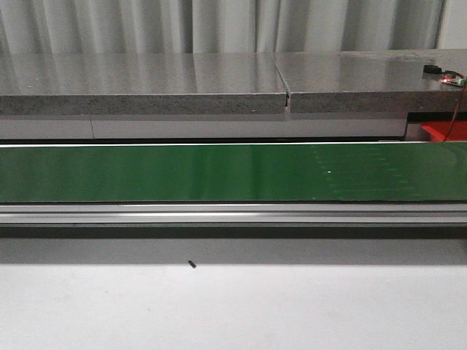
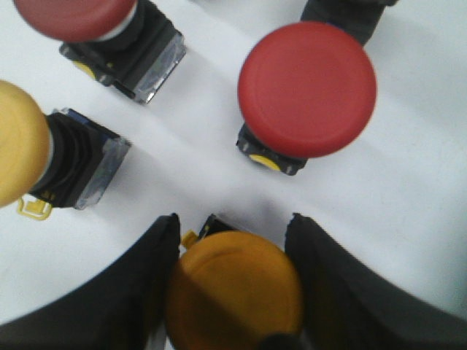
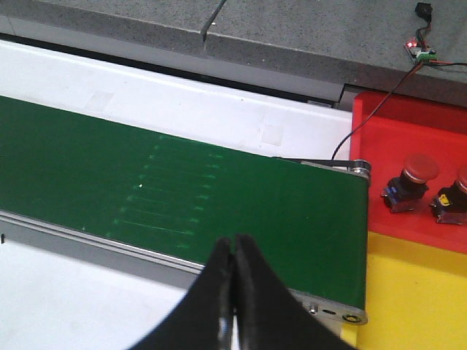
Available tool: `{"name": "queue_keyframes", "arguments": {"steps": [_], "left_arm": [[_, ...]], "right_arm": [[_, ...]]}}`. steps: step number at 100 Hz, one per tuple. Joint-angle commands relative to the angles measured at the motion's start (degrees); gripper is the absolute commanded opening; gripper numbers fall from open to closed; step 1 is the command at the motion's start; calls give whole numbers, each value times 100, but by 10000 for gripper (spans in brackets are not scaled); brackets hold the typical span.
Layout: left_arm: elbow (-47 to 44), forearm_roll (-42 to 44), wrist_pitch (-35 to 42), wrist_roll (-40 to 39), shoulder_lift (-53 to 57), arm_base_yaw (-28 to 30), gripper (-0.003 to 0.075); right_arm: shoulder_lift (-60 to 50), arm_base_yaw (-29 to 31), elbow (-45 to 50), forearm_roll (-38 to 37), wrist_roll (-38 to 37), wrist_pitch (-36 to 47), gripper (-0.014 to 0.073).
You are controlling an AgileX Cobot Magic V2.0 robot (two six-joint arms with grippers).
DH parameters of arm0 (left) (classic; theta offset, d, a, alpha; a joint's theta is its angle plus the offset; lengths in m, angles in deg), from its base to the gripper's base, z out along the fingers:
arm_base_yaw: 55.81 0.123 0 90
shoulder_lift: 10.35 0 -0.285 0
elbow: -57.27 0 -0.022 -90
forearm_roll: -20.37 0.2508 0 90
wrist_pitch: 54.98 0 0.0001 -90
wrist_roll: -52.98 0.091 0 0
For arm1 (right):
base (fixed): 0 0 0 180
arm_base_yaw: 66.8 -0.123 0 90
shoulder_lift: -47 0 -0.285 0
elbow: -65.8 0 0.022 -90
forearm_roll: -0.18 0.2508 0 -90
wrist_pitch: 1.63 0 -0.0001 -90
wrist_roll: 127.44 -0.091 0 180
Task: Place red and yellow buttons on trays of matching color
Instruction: 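Grasp the yellow push-button with the left gripper and lift it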
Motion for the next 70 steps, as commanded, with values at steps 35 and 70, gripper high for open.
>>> {"name": "queue_keyframes", "arguments": {"steps": [35,70], "left_arm": [[160,-305,-365,-50,1313,-6,134],[195,-397,-821,-29,2055,-897,134]], "right_arm": [[-1,-2,-153,46,61,350,-68],[-1,-2,-153,46,61,350,-68]]}}
